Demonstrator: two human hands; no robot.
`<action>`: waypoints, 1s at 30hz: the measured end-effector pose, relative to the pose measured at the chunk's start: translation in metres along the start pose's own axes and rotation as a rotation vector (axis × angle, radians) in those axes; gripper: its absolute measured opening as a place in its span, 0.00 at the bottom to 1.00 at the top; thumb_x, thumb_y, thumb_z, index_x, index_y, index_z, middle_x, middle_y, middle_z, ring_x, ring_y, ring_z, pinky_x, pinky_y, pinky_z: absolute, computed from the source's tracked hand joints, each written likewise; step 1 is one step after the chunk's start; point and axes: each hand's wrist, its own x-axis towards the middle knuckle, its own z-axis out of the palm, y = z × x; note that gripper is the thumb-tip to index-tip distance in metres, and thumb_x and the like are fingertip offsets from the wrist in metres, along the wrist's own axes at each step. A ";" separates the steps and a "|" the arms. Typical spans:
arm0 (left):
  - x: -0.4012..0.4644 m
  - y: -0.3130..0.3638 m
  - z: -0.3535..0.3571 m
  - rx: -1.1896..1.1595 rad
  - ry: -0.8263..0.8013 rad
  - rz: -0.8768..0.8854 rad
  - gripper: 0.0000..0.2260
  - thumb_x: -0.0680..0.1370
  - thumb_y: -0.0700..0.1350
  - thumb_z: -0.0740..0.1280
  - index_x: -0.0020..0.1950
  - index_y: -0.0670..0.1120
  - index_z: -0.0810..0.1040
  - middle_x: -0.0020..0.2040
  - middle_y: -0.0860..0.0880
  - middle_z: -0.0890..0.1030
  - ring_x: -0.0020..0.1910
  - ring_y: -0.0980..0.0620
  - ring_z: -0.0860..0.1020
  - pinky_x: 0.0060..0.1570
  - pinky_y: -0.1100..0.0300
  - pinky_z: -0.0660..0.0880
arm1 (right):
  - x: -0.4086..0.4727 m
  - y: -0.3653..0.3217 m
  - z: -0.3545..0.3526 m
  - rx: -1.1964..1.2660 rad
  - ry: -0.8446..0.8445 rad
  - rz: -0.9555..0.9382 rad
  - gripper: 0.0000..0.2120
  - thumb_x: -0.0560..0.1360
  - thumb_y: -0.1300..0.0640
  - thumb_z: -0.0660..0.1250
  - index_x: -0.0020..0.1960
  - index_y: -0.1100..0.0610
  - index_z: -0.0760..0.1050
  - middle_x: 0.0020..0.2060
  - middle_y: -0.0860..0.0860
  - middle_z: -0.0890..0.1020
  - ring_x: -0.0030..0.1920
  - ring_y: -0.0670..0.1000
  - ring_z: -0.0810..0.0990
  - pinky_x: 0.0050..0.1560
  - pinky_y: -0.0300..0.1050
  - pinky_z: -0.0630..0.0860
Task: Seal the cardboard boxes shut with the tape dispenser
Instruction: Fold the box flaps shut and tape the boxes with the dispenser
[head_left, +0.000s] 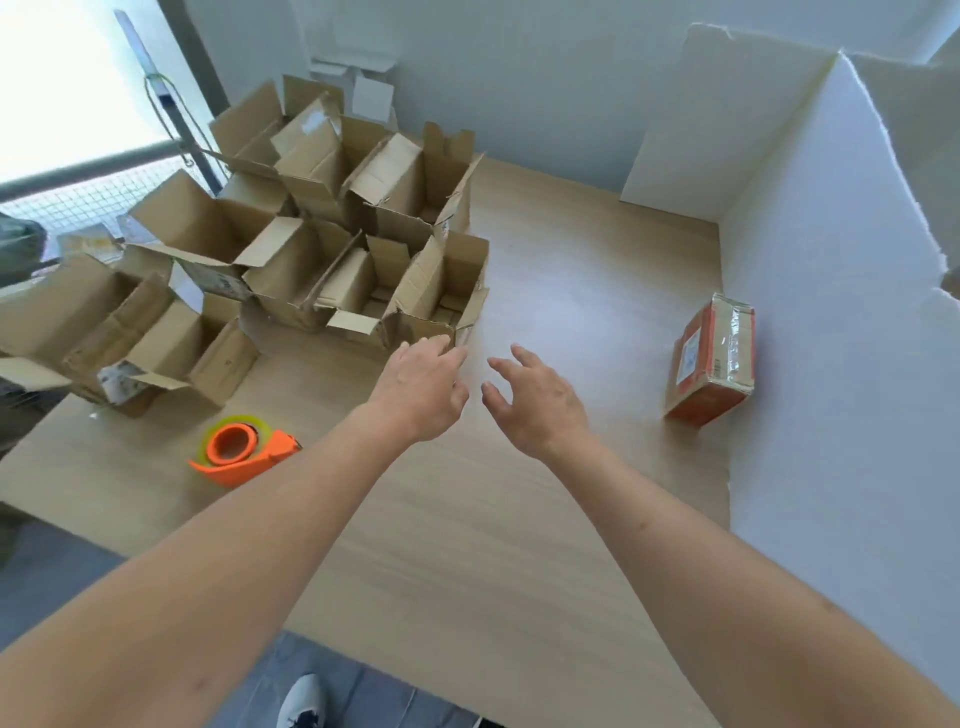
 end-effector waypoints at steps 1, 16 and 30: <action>-0.010 -0.016 -0.004 -0.001 0.011 -0.004 0.21 0.82 0.50 0.61 0.74 0.46 0.71 0.72 0.43 0.72 0.72 0.44 0.69 0.73 0.43 0.61 | -0.002 -0.018 0.006 -0.007 -0.001 -0.010 0.24 0.83 0.42 0.57 0.77 0.46 0.67 0.81 0.50 0.60 0.76 0.55 0.66 0.73 0.54 0.65; -0.138 -0.286 -0.049 0.012 0.026 -0.046 0.23 0.81 0.51 0.62 0.75 0.46 0.71 0.74 0.41 0.70 0.72 0.43 0.69 0.71 0.46 0.63 | -0.006 -0.295 0.128 0.031 -0.012 -0.046 0.24 0.83 0.42 0.58 0.78 0.46 0.67 0.80 0.50 0.62 0.76 0.54 0.66 0.71 0.52 0.68; -0.103 -0.397 -0.036 -0.040 -0.081 -0.180 0.19 0.79 0.48 0.62 0.68 0.44 0.76 0.67 0.42 0.75 0.66 0.40 0.75 0.63 0.45 0.73 | 0.095 -0.350 0.188 0.075 -0.108 -0.030 0.22 0.82 0.46 0.59 0.76 0.45 0.68 0.78 0.49 0.65 0.75 0.53 0.68 0.68 0.54 0.72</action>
